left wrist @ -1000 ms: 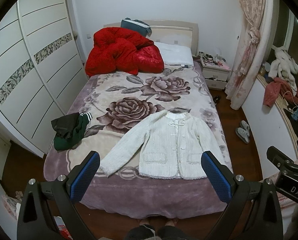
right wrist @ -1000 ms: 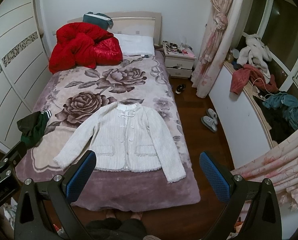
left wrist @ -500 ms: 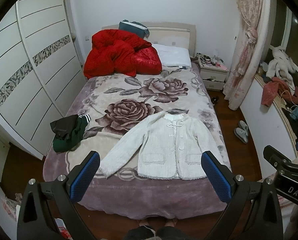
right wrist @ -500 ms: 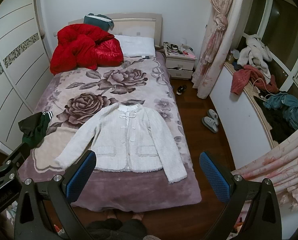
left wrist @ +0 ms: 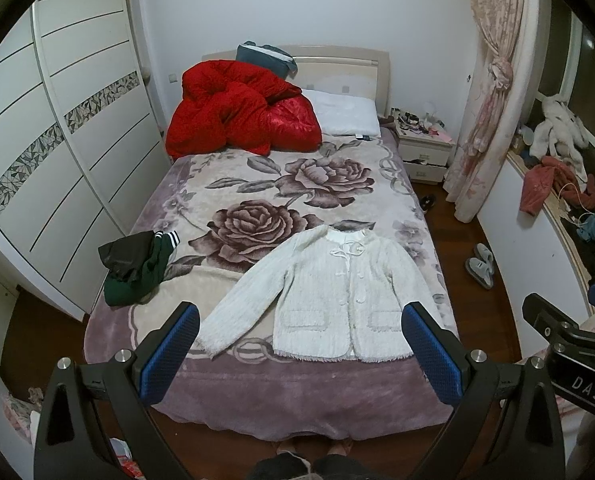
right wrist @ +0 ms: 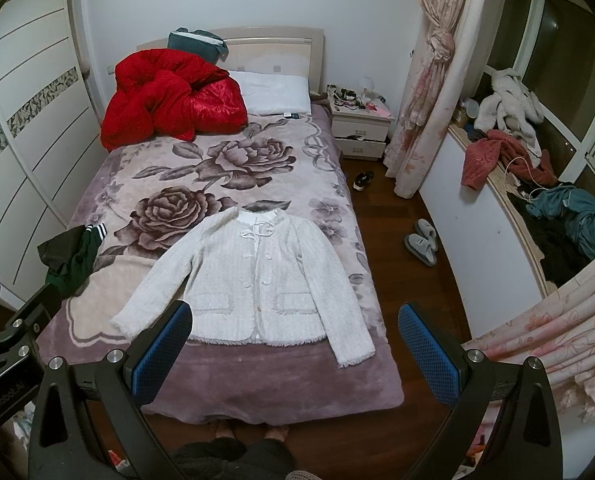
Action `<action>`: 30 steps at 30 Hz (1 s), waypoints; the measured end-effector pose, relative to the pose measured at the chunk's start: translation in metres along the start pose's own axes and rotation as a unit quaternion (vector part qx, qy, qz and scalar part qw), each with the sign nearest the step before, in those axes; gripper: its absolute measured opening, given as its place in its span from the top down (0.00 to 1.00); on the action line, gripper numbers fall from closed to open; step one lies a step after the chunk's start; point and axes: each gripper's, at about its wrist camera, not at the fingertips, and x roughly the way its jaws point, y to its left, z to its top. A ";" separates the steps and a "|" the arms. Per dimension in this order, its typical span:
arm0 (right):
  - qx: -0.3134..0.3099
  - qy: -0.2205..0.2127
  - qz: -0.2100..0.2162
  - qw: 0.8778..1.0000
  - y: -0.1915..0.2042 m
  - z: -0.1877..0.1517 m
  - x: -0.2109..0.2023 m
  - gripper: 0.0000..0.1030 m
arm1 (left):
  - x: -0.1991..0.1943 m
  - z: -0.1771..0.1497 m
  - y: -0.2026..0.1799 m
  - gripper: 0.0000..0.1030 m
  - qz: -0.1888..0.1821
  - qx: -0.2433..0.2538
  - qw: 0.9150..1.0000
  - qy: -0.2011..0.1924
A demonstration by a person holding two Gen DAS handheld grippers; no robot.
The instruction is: Fold large clothes
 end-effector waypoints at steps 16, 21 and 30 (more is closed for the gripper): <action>0.004 0.000 0.001 1.000 0.000 0.001 0.001 0.00 | 0.005 0.018 -0.007 0.00 -0.006 0.005 1.000 -0.003; 0.009 0.004 -0.003 1.000 0.011 0.012 0.002 0.00 | 0.018 0.027 -0.003 0.00 -0.013 0.008 1.000 0.000; 0.027 0.019 -0.014 0.999 0.032 0.020 0.041 0.00 | 0.042 0.029 0.014 0.00 -0.020 0.012 1.000 -0.002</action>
